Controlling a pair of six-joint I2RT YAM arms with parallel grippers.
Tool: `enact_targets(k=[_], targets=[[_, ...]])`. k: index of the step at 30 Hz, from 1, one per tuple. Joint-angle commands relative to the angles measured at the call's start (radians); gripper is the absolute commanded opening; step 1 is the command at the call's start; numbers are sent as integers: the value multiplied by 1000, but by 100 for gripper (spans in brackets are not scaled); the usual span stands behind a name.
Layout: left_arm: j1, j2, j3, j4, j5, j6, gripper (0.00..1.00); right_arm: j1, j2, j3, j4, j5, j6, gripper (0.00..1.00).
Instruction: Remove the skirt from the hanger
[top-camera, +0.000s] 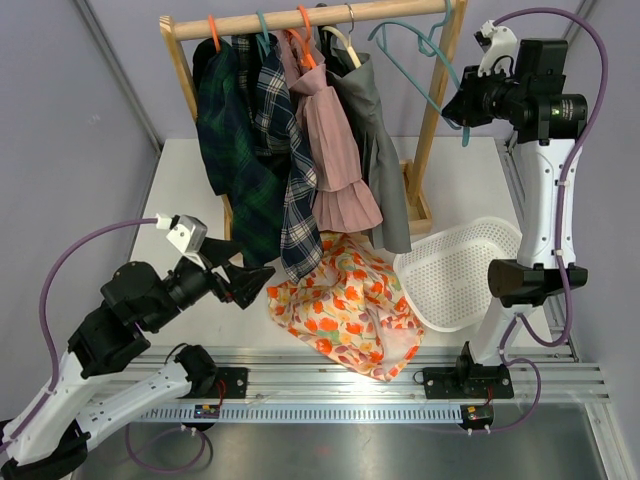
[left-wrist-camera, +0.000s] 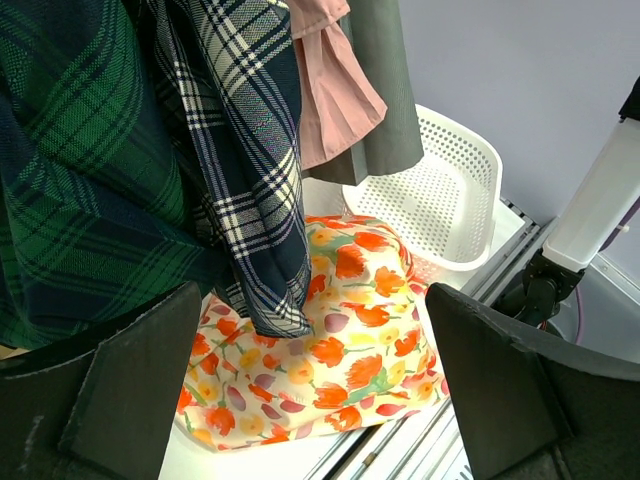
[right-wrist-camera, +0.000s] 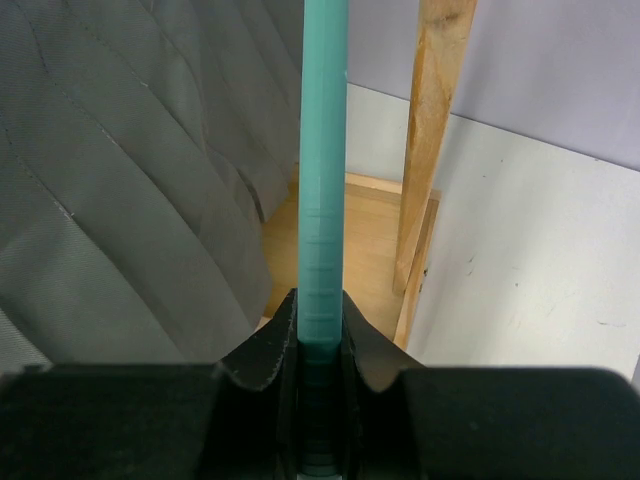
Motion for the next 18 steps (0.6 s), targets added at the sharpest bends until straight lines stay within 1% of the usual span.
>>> enact_targets(k=[1, 3, 4, 5, 7, 9, 10, 11, 13, 15, 16, 17, 18], targets=[[1, 3, -10, 70, 25, -14, 99, -7, -7, 44, -20, -42, -40, 1], [1, 4, -13, 77, 25, -16, 99, -7, -18, 33, -28, -42, -56, 17], [1, 7, -13, 77, 25, -16, 99, -5, -24, 28, -31, -43, -63, 28], [1, 7, -13, 77, 25, -14, 99, -7, -35, 24, -25, -45, -77, 55], [1, 7, -13, 77, 25, -14, 99, -7, -77, 21, -14, -42, -95, 73], [3, 9, -14, 74, 20, -13, 99, -7, -151, -14, 41, -36, -172, 95], [1, 7, -14, 73, 17, -11, 99, -7, -183, -39, 64, -29, -192, 95], [1, 9, -16, 70, 16, -10, 99, -7, -214, -65, 84, -22, -217, 99], [1, 7, -19, 69, 11, -5, 99, -7, -303, -146, 118, -8, -269, 99], [1, 10, -27, 67, 2, -5, 99, -7, -390, -209, 136, -14, -371, 99], [1, 11, -31, 64, -3, -7, 99, -7, -424, -295, 142, -60, -414, 99], [1, 9, -42, 63, -10, -8, 99, -5, -464, -352, 143, -95, -536, 100], [1, 9, -50, 61, -32, -13, 99, -7, -549, -416, 141, -135, -606, 99]])
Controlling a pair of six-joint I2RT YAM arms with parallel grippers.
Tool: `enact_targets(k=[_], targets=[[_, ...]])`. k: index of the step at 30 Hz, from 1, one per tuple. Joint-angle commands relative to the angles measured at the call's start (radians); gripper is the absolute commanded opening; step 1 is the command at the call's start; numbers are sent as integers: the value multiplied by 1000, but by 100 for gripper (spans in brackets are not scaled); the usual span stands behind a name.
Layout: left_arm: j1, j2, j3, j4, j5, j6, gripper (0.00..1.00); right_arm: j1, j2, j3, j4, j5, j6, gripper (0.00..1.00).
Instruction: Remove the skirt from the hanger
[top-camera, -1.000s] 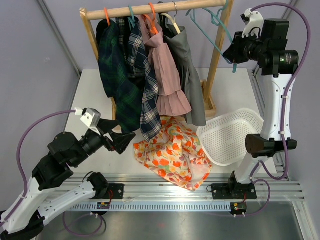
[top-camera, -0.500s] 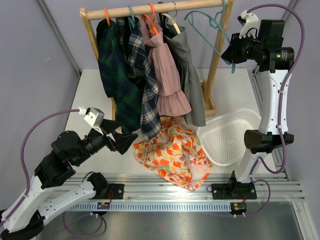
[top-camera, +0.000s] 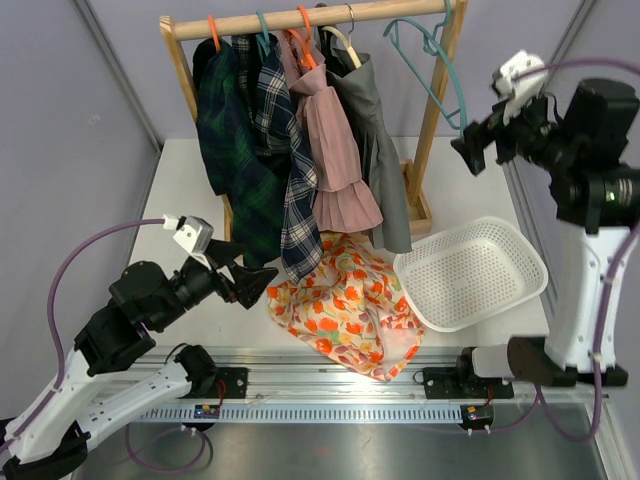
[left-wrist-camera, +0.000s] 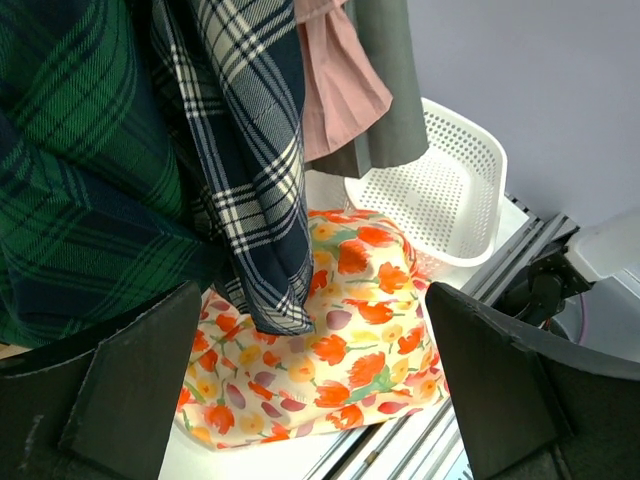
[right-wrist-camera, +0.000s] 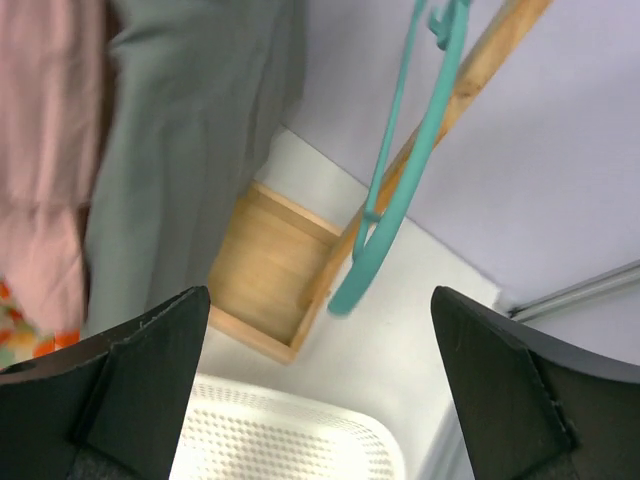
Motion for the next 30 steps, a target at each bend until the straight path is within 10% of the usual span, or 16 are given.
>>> enact_targets(k=[1, 12, 18, 30], targets=[[1, 9, -26, 41, -42, -22, 99, -4, -185, -244, 27, -181, -386, 99], [3, 10, -109, 90, -64, -93, 99, 124, -313, -753, -504, -619, -880, 100], [1, 13, -129, 92, -58, -111, 99, 445, -420, -1127, 124, -282, -374, 99], [1, -43, -191, 92, -62, -154, 99, 709, -203, -1229, 461, 14, -369, 93]])
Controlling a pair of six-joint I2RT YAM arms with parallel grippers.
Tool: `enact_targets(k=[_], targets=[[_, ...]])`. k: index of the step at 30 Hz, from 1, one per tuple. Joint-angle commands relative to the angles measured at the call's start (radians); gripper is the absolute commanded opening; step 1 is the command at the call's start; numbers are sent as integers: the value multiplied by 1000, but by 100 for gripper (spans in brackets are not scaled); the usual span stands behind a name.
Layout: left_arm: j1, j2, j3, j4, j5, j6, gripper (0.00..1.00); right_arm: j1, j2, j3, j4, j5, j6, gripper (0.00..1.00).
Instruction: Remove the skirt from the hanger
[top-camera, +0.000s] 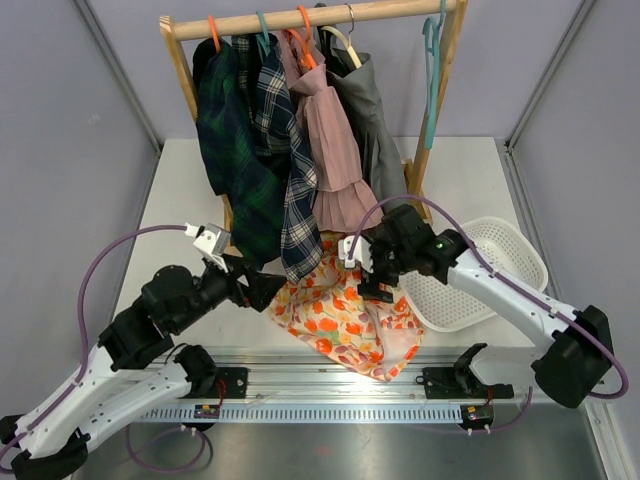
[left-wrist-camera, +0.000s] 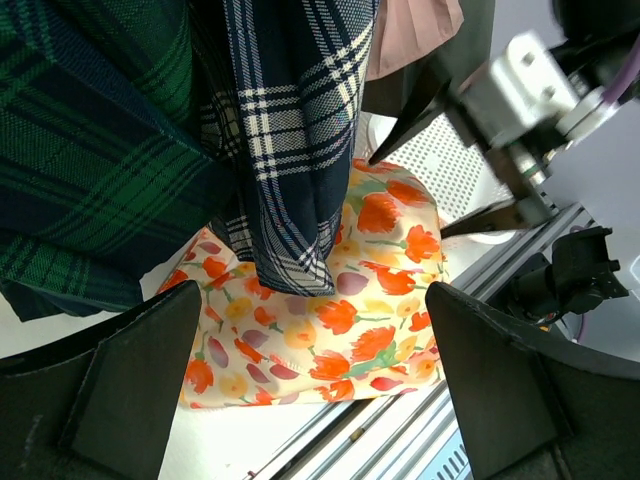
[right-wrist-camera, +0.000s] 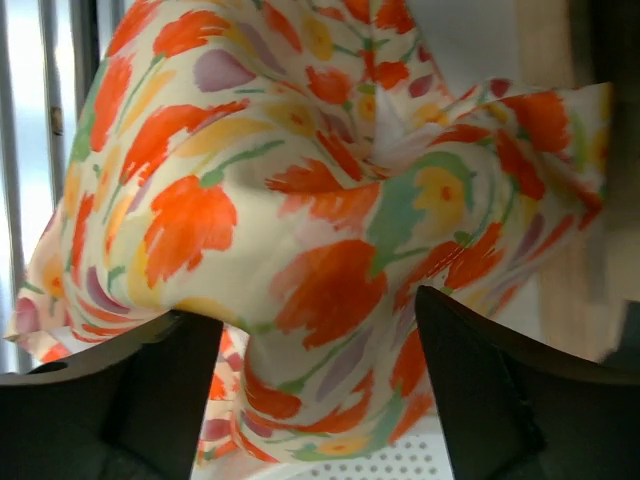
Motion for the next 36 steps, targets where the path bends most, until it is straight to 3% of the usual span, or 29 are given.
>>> enact_targets(k=[1, 2, 3, 4, 5, 6, 9, 10, 14, 16, 19, 24, 29, 36], targets=[[1, -29, -8, 66, -16, -17, 99, 66, 2, -28, 112, 44, 0, 80], [1, -29, -8, 66, -14, -14, 99, 75, 8, -27, 101, 29, 8, 70], [1, -33, -8, 65, -14, -9, 99, 80, 11, -1, 72, -38, 8, 54], [1, -38, -5, 62, -14, -3, 99, 83, 8, 14, 36, -59, 35, 16], [1, -41, -7, 60, -13, 1, 99, 83, -16, 31, 26, -79, 69, 3], [1, -44, -4, 58, -13, 9, 98, 82, -37, 72, 6, -134, 83, 0], [1, -61, 2, 51, -19, 26, 98, 82, -181, 161, -14, -183, 170, 0], [1, -69, 5, 48, -22, 30, 98, 80, -217, 186, 45, -159, 295, 0], [1, -99, 12, 39, -49, 53, 99, 82, -311, 350, 74, 71, 527, 0], [1, -108, 16, 35, -58, 72, 99, 82, -341, 419, 72, 270, 616, 0], [1, -128, 21, 40, -74, 104, 99, 77, -390, 465, 83, 418, 612, 0], [1, -139, 30, 58, -86, 171, 99, -64, -444, 547, 92, 542, 612, 0], [1, -119, 47, 83, -91, 204, 99, -153, -433, 631, 87, 774, 577, 0], [1, -93, 50, 111, -77, 213, 99, -211, -450, 594, 74, 987, 506, 0]])
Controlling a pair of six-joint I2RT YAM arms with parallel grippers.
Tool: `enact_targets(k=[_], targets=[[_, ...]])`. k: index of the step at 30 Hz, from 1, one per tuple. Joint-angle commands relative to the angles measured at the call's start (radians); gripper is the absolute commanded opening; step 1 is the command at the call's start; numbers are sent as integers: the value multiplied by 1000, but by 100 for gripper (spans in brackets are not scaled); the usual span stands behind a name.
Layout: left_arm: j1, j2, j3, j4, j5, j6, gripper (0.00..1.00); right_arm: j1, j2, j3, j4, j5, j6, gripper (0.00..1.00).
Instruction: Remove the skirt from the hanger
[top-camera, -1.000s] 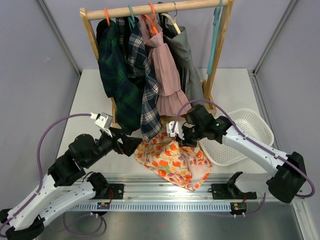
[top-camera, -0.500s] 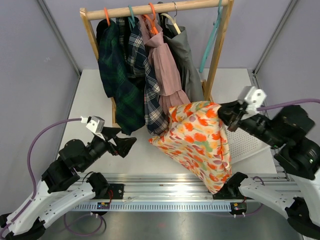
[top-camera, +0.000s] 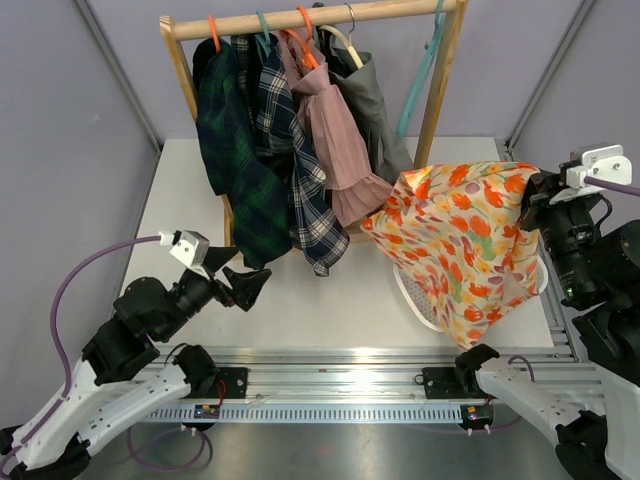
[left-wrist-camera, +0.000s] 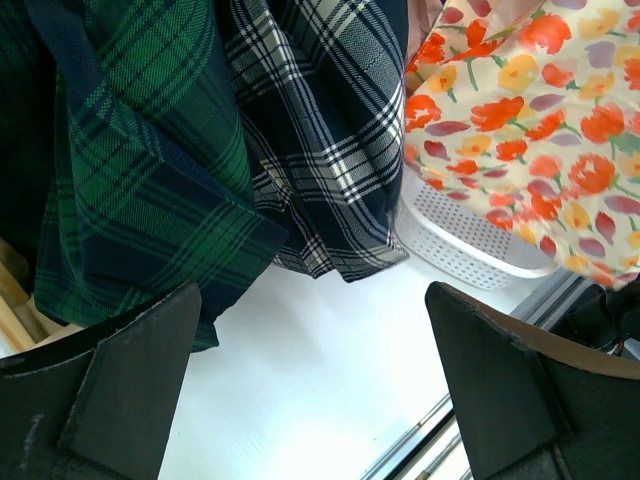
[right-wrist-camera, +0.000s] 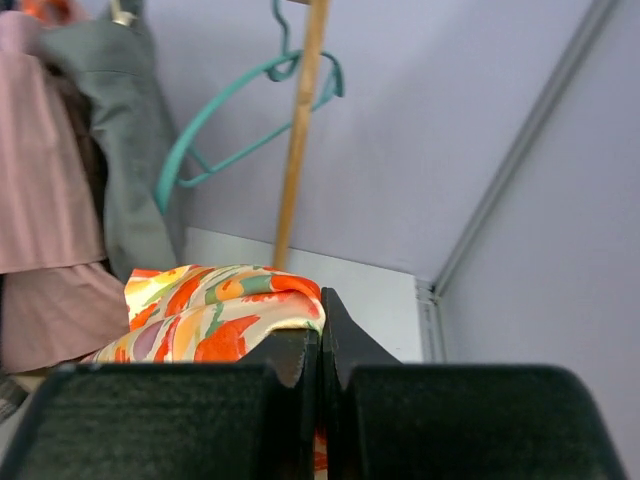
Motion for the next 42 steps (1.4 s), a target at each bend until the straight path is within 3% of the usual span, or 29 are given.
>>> enact_targets(k=[1, 8, 14, 18, 24, 29, 31, 34, 35, 36, 37, 39, 42], targets=[[1, 21, 36, 78, -8, 22, 99, -17, -1, -14, 40, 187, -61, 0], [1, 11, 50, 52, -1, 24, 99, -34, -33, -125, 30, 236, -107, 0], [1, -21, 32, 49, 6, 13, 99, -34, -90, -238, -45, 9, -248, 0], [1, -35, 22, 47, 15, 10, 99, -32, -74, -255, -214, -182, -320, 0], [1, -42, 15, 46, 36, 9, 99, -34, 62, -246, -484, -389, -340, 0], [1, -44, 10, 49, 56, -1, 99, -58, 128, -341, -513, -456, -394, 0], [1, -50, 7, 49, 62, -4, 99, -107, 185, -354, -529, -482, -406, 0], [1, -55, 4, 52, 70, -13, 99, -341, 290, -360, -500, -569, -366, 0], [1, -55, 3, 53, 71, -21, 99, -410, 320, -352, -445, -566, -284, 0], [1, -59, -1, 55, 73, -24, 99, -561, 349, -343, -425, -569, -254, 0], [1, -62, -1, 52, 72, -28, 99, -621, 413, -328, -424, -598, -259, 0], [1, -67, -7, 53, 75, -39, 99, -722, 473, -282, -412, -605, -231, 0], [1, -79, -22, 67, 70, -44, 99, -742, 553, -263, -339, -493, -136, 0]])
